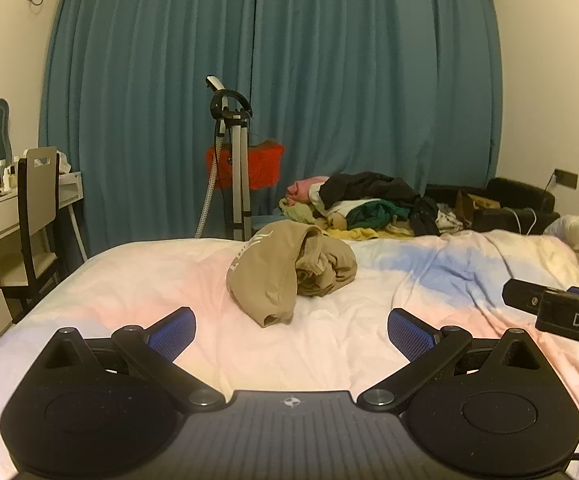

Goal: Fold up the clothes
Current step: 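Move both grippers toward the crumpled beige T-shirt on the bed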

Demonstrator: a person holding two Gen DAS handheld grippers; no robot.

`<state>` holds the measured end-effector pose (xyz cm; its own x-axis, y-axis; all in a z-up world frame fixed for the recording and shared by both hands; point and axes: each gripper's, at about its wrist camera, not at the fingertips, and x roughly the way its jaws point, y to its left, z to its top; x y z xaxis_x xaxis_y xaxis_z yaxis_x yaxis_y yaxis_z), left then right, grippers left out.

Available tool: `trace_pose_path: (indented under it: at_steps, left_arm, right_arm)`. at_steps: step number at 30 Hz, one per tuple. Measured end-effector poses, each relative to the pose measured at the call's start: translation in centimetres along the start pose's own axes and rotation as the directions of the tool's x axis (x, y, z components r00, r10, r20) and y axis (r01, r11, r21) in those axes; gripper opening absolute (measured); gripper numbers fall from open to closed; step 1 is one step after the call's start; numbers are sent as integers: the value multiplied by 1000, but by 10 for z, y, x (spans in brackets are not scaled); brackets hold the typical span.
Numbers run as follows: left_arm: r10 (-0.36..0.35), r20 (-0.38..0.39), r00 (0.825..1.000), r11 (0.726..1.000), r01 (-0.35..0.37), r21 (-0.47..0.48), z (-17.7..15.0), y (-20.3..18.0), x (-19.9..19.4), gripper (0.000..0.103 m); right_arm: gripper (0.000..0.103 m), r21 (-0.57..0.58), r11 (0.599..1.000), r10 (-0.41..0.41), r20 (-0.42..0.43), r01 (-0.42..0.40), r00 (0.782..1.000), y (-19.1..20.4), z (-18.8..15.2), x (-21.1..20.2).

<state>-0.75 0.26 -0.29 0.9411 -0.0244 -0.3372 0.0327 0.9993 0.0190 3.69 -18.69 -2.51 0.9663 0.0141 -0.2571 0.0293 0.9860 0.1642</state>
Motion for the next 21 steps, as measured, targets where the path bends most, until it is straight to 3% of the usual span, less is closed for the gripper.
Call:
trace_pose_path:
  at_steps: [13,21]
  left_arm:
    - [-15,33,999,1000,15,2,20,-1,-22,103]
    - [-26,69,997,1000,25,8,41,-9,-33,103]
  right_arm:
    - [91,122,993,-5,2,4,1000,3,26,-10]
    - [91,275,960,-44,-42,54,998,-4,38,-11]
